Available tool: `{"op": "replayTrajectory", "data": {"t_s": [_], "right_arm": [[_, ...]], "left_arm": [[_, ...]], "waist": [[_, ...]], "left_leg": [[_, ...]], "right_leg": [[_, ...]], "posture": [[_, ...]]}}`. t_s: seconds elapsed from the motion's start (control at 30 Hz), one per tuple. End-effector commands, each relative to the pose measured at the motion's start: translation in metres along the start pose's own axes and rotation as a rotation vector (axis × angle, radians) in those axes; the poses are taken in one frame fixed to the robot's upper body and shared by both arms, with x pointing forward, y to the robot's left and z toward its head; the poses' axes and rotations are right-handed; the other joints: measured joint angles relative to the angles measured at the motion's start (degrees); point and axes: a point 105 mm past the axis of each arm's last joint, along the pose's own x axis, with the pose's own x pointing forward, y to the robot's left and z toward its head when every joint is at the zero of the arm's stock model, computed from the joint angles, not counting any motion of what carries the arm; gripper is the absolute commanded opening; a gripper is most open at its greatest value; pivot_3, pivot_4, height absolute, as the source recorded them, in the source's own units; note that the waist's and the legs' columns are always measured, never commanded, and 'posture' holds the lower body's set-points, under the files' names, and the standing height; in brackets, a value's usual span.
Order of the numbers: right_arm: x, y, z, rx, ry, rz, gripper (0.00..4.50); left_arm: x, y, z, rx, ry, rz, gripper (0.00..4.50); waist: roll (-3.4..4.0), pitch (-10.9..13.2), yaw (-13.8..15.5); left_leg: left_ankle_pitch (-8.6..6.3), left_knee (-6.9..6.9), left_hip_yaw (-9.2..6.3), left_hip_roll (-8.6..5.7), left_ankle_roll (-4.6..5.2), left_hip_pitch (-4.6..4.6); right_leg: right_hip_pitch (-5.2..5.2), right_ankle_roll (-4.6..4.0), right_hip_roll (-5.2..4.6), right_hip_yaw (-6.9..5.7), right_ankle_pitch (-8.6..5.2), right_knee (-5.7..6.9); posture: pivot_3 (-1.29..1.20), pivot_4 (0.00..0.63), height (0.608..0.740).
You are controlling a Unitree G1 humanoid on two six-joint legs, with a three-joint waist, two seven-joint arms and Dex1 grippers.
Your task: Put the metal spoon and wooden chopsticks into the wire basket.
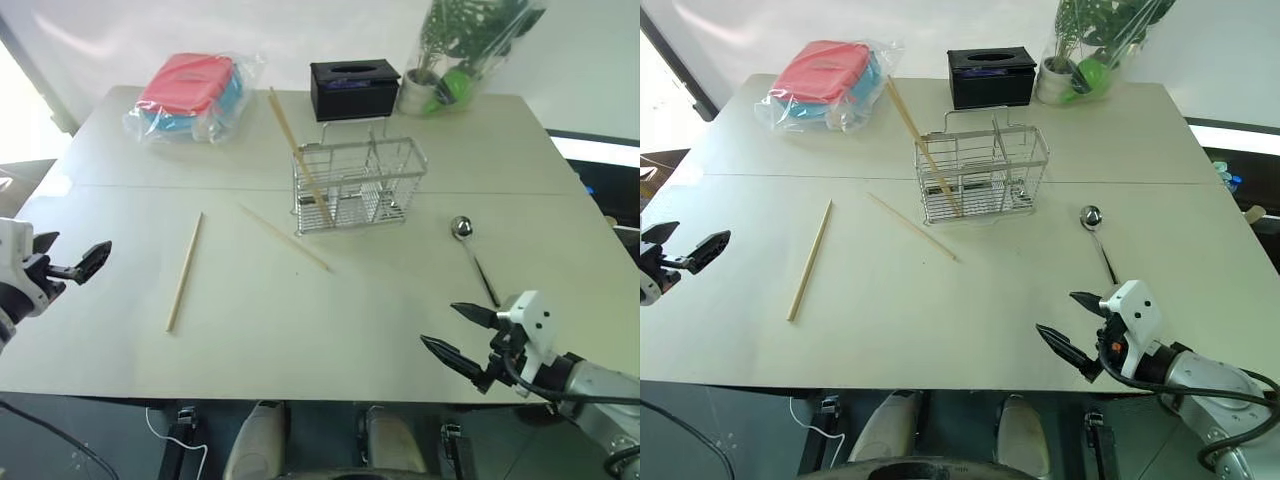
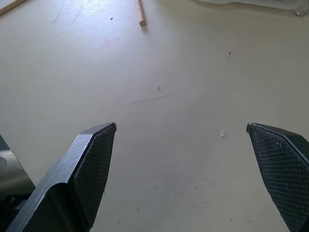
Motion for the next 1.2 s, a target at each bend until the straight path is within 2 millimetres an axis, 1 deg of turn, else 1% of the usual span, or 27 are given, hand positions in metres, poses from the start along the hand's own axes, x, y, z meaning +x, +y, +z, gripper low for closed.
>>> {"op": "replayTrajectory", "data": {"t_s": [0.03, 0.2, 0.6, 0.7, 0.77, 0.8, 0.9, 0.97, 1.03, 1.1, 1.2], "right_arm": [[0.001, 0.005, 0.012, -0.034, -0.049, 0.005, 4.48], [0.001, 0.001, 0.013, -0.041, -0.055, -0.011, 4.48], [0.004, -0.008, 0.021, -0.069, -0.072, -0.033, 4.48], [0.005, -0.015, 0.029, -0.082, -0.087, -0.043, 4.48], [0.006, -0.023, 0.038, -0.072, -0.121, -0.056, 4.48], [0.007, -0.03, 0.044, -0.06, -0.139, -0.072, 4.48], [0.011, -0.052, 0.063, -0.048, -0.165, -0.118, 4.48], [0.015, -0.066, 0.073, -0.043, -0.158, -0.148, 4.48], [0.022, -0.086, 0.078, -0.05, -0.118, -0.213, 4.48], [0.028, -0.103, 0.078, -0.05, -0.071, -0.268, 4.48], [0.039, -0.124, 0.075, -0.049, -0.005, -0.332, 4.48]], "left_arm": [[0.0, 0.001, 0.012, 0.045, -0.023, -0.004, 4.5], [0.001, -0.004, 0.013, 0.029, -0.026, -0.028, 4.5], [0.004, -0.007, 0.016, 0.049, -0.029, -0.032, 4.5], [0.006, -0.015, 0.025, 0.054, -0.052, -0.069, 4.5], [0.007, -0.026, 0.035, 0.055, -0.078, -0.111, 4.5], [0.007, -0.034, 0.041, 0.047, -0.093, -0.149, 4.5], [0.0, -0.068, 0.056, 0.013, -0.128, -0.3, 4.5], [-0.008, -0.094, 0.056, 0.016, -0.112, -0.421, 4.5], [-0.02, -0.122, 0.054, 0.041, -0.077, -0.559, 4.5], [-0.032, -0.139, 0.052, 0.055, -0.055, -0.662, 4.5], [-0.044, -0.154, 0.054, 0.062, -0.042, -0.76, 4.5]], "waist": [[0.0, 0.0, -0.08], [-0.01, -0.01, 0.0], [-0.05, -0.03, 0.03], [-0.07, -0.04, 0.01], [-0.09, -0.04, 0.01], [-0.09, -0.04, -0.01], [-0.09, -0.03, -0.04], [-0.07, -0.02, -0.08], [-0.07, -0.02, -0.3], [-0.01, 0.01, -0.27], [0.0, 0.02, -0.16]], "left_leg": [[0.0, 0.0, 0.03, 0.02, 0.0, 0.01], [0.0, 0.0, 0.06, 0.1, 0.0, 0.01], [0.0, 0.0, 0.06, 0.1, 0.0, 0.01], [0.0, 0.0, 0.07, 0.09, 0.0, 0.01], [0.0, 0.01, 0.07, 0.09, 0.0, 0.02], [0.0, 0.02, 0.07, 0.1, 0.0, 0.01], [0.01, 0.07, 0.1, 0.1, 0.0, 0.01], [0.01, 0.09, 0.13, 0.1, 0.01, 0.02], [0.09, 0.07, 0.16, 0.11, 0.14, 0.03], [0.11, 0.02, 0.25, 0.13, 0.19, 0.0], [0.1, 0.0, 0.25, 0.2, 0.24, 0.0]], "right_leg": [[0.0, -0.01, 0.0, 0.0, 0.0, 0.0], [-0.02, -0.03, 0.06, -0.01, 0.02, 0.0], [-0.01, -0.04, 0.07, -0.01, 0.03, 0.0], [-0.01, -0.04, 0.08, -0.02, 0.03, 0.0], [-0.01, -0.06, 0.09, -0.02, 0.05, 0.0], [-0.01, -0.09, 0.1, -0.02, 0.06, 0.0], [0.01, -0.14, 0.09, -0.01, 0.1, 0.0], [0.02, -0.17, 0.09, 0.01, 0.11, 0.01], [0.01, -0.17, 0.1, 0.0, 0.12, 0.02], [0.02, -0.18, 0.1, 0.02, 0.12, 0.06], [0.01, -0.18, 0.17, -0.01, 0.12, 0.09]], "posture": [[0.0, 0.15, 0.71], [0.0, 0.15, 0.71], [0.0, 0.15, 0.71], [0.0, 0.15, 0.71], [0.0, 0.15, 0.71], [0.0, 0.15, 0.71], [0.0, 0.15, 0.71], [0.0, 0.15, 0.71], [0.0, 0.15, 0.71], [0.0, 0.15, 0.71], [0.0, 0.15, 0.71]]}}
